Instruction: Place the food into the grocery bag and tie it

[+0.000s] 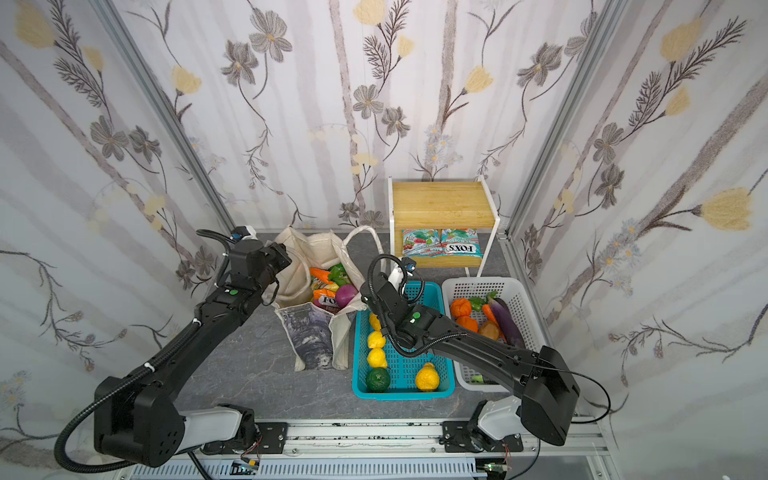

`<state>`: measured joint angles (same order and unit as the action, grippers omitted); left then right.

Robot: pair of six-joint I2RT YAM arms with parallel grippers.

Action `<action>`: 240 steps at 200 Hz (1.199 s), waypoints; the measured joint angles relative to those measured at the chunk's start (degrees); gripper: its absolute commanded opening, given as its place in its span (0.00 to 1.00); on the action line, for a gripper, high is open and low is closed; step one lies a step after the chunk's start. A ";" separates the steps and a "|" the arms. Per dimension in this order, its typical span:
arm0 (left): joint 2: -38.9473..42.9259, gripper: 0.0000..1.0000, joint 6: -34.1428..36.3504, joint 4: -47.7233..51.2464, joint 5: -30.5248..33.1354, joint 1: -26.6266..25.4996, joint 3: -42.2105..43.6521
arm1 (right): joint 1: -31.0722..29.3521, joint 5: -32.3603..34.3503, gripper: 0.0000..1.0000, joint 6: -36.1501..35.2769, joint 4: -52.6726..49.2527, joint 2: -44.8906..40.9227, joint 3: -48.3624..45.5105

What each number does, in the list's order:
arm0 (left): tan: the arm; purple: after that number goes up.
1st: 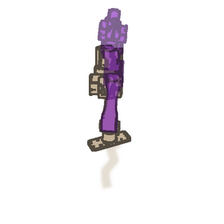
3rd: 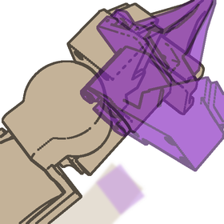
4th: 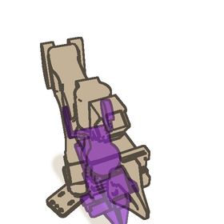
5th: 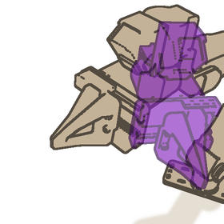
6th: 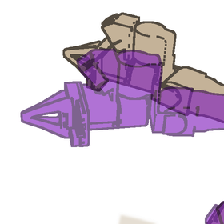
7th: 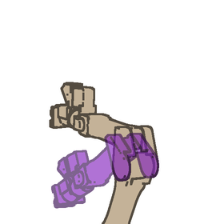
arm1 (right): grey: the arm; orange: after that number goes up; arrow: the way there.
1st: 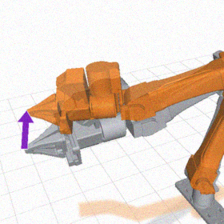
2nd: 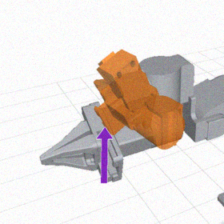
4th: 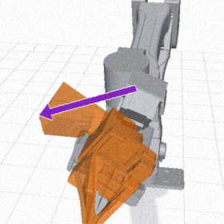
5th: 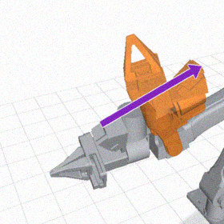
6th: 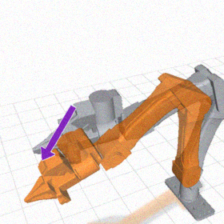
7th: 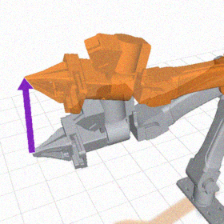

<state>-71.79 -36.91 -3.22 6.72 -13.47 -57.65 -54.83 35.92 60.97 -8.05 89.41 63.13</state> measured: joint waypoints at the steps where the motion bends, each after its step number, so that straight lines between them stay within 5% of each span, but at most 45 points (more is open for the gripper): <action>1: 0.31 0.00 0.00 0.00 -0.15 0.04 -0.02 | 0.00 0.00 0.00 0.00 0.00 0.00 0.00; 94: 4.48 0.00 -11.28 -0.94 -25.07 9.92 1.31 | -0.02 1.09 0.00 -3.56 0.11 0.00 0.48; 137: 4.26 0.00 -19.15 -7.54 -37.55 12.72 4.35 | -0.33 3.28 0.00 -21.70 7.08 -0.92 -0.72; 172: 2.82 0.00 -27.67 -15.96 -44.65 15.78 9.25 | -0.26 -4.11 0.00 -37.55 14.47 -0.98 -0.24; 240: 2.86 0.00 -32.17 -21.55 -53.02 19.19 10.82 | -0.04 -14.73 0.00 -51.39 10.51 12.37 12.15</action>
<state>-68.93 -69.08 -24.77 -46.30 5.72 -46.83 -54.87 21.19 9.58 2.46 101.78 75.29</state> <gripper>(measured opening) 0.078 0.087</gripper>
